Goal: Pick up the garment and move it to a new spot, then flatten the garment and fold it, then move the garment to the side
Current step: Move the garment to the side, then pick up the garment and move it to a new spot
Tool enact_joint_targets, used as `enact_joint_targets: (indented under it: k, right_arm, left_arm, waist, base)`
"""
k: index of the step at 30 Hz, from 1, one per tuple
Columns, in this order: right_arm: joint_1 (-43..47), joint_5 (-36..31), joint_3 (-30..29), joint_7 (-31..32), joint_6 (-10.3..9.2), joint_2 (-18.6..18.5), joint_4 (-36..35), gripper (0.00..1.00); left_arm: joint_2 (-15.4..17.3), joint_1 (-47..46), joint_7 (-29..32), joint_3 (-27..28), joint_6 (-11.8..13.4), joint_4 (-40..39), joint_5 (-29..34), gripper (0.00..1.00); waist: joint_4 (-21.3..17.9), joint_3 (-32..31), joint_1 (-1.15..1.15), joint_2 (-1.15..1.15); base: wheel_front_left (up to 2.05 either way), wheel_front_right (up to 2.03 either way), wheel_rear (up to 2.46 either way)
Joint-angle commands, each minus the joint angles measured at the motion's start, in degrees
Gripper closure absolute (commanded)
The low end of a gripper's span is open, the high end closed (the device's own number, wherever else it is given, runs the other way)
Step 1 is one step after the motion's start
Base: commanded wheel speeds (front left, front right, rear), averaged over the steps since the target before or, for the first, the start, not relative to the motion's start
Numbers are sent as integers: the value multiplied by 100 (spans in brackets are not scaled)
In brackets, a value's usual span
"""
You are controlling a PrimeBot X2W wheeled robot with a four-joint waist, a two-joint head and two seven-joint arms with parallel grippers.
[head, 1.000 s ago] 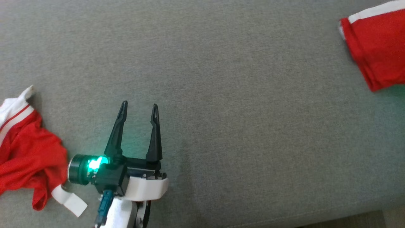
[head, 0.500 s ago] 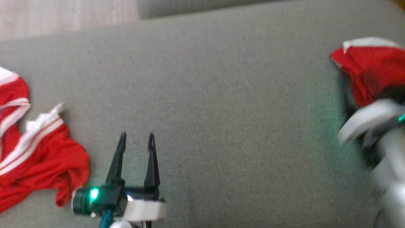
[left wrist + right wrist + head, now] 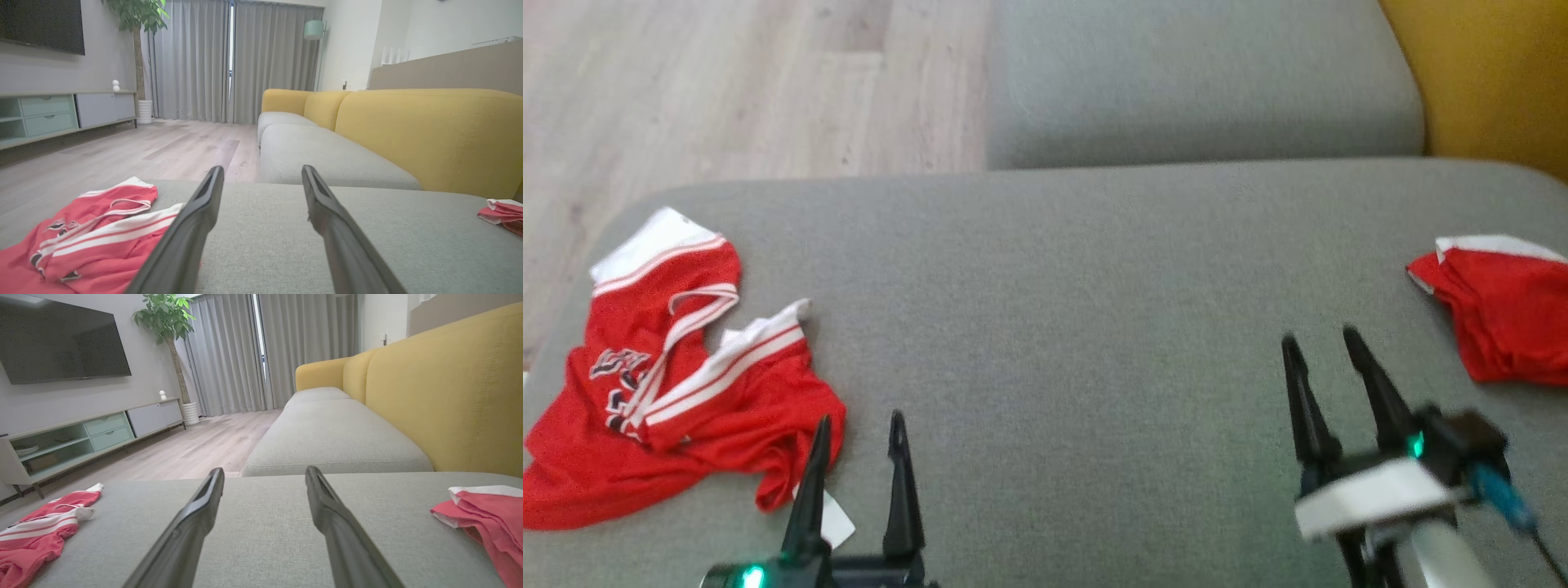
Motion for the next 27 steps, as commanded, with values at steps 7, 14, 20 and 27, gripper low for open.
enact_joint_targets:
  k: [7, 14, 20, 27]
  right_arm:
    - [1267, -324, -243, -61, -5, 200, -862, 0]
    - [1665, -353, -144, -62, -5, 259, -887, 0]
    - [1666, -371, -47, -62, -5, 281, -872, 0]
    - [1645, -354, 0, -62, -5, 303, -896, 0]
  left_arm:
    - [-27, 508, -46, 383, -70, -511, 434, 0]
    - [-27, 835, -46, 527, -210, -478, 440, 0]
    - [-27, 876, -46, 503, -212, -491, 412, 0]
    - [-27, 888, -46, 505, -260, -446, 482, 0]
  waist:
    - [153, -398, 1, 0]
    - [64, -535, 1, 0]
    - [-3, -553, 1, 0]
    - [-40, -557, 1, 0]
  base:
    - [0, 0, 0]
    - [0, 0, 0]
    - [0, 0, 0]
    - [0, 0, 0]
